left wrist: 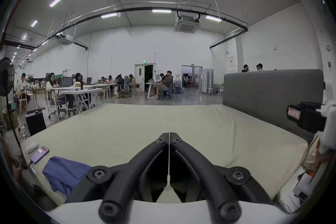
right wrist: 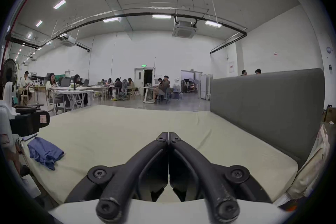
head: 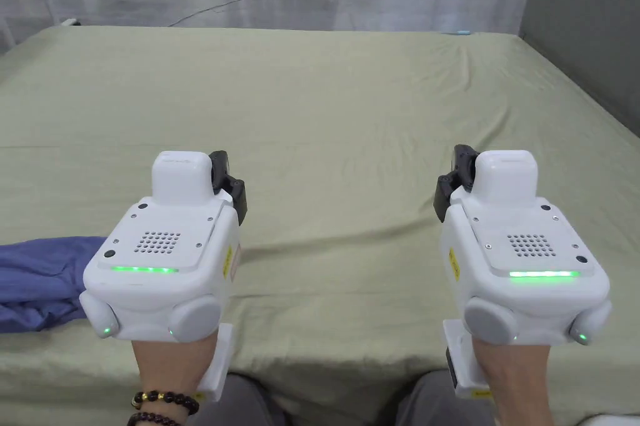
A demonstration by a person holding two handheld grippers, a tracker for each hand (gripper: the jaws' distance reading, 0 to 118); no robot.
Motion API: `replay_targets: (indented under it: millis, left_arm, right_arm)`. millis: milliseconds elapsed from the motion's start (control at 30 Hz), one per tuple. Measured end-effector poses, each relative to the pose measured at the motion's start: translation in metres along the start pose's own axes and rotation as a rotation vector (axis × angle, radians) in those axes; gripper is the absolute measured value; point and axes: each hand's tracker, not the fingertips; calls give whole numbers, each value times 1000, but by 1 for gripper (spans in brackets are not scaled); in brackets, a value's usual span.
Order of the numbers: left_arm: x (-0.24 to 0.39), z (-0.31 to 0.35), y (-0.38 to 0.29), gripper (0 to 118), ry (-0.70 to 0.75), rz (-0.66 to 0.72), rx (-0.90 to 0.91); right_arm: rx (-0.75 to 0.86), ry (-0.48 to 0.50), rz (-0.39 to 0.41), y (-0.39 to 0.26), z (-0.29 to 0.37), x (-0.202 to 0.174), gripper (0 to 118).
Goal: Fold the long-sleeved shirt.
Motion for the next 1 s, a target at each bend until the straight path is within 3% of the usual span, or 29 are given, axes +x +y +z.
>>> replay_targets:
  millis: [333, 367, 400, 433, 467, 500, 533, 567, 667, 800, 1000]
  left_arm:
    - [-1, 4, 6, 0, -1, 6, 17]
    - [-2, 4, 6, 0, 5, 0, 21]
    - [-3, 3, 5, 10, 0, -5, 19]
    - [-4, 1, 5, 31, 2, -18, 15]
    - [-4, -1, 5, 62, 12, -30, 2]
    - [-4, -4, 4, 103, 27, -38, -17]
    - [-4, -6, 3, 118, 34, -35, -17]
    - [-3, -1, 1, 118, -27, -26, 20]
    - [-4, 9, 2, 118, 7, -39, 50]
    - [-10, -8, -4, 118, 41, -97, 39]
    - [-17, -11, -1, 118, 52, -39, 17]
  right_arm:
    - [-11, 3, 13, 3, -2, -3, 0]
    - [-11, 19, -2, 6, -3, -2, 11]
    - [-11, 21, -1, 8, -5, -2, 43]
    - [-15, 16, 1, 10, -5, -1, 75]
    - [-24, -9, 16, 12, -8, -3, 103]
    - [-11, -29, 29, 13, -8, -3, 118]
    - [37, -59, 53, 15, -5, -3, 118]
    - [28, -57, 27, 11, 1, 2, 118]
    - [39, -40, -6, 11, -5, 8, 118]
    - [36, -70, 10, 9, -7, 5, 118]
    - [11, -54, 40, 8, -14, -1, 118]
